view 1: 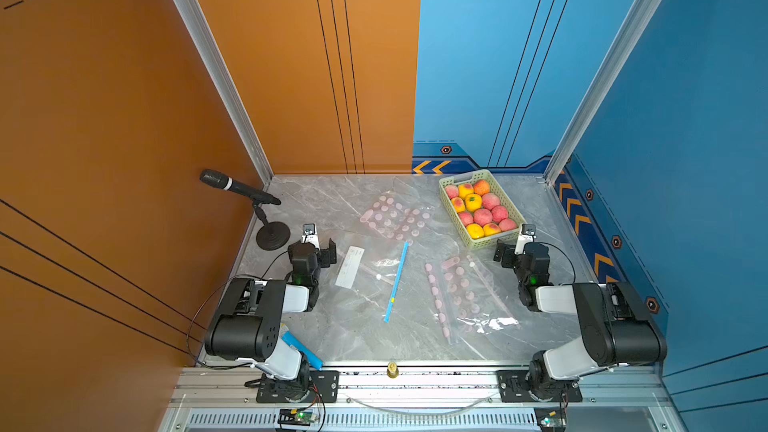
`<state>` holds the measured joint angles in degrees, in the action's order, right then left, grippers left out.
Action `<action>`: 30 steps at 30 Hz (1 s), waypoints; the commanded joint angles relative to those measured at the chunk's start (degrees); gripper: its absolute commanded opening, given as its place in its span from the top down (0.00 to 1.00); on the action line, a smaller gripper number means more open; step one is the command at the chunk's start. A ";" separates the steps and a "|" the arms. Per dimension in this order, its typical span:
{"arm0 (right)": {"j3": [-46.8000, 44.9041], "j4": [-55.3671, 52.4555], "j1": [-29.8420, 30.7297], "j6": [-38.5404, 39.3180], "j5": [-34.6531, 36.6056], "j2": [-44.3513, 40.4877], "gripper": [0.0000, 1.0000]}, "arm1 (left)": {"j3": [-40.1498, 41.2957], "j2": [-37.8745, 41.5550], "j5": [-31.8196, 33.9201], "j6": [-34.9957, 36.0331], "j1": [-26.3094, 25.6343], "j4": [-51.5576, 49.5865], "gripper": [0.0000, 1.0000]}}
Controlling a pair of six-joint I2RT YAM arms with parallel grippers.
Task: Place the peach in a zip-top bag and seal the zipper
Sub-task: Pick up the zipper food storage bag at the center of the board.
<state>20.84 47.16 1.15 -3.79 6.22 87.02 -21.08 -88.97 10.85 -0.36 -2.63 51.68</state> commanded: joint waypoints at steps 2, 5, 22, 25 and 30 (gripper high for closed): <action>1.33 1.79 0.35 0.54 0.75 0.78 0.00 | -0.81 -0.66 -1.17 0.78 0.43 0.79 0.02; 1.32 1.80 0.35 0.54 0.69 0.76 0.00 | -0.82 -0.68 -1.13 0.76 0.44 0.79 0.02; 1.31 1.75 0.32 0.54 0.69 0.77 0.00 | -0.85 -0.56 -1.34 0.79 0.59 0.80 0.02; 1.30 1.80 0.27 0.54 0.68 0.78 0.00 | -0.79 -0.57 -1.52 0.62 0.69 0.85 0.02; 1.39 1.89 0.26 0.41 0.98 0.51 0.00 | 1.21 0.66 -0.96 0.00 1.12 4.17 0.02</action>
<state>20.84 47.18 1.15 -3.81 6.24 87.02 -20.97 -88.95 10.37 -0.40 -2.13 52.36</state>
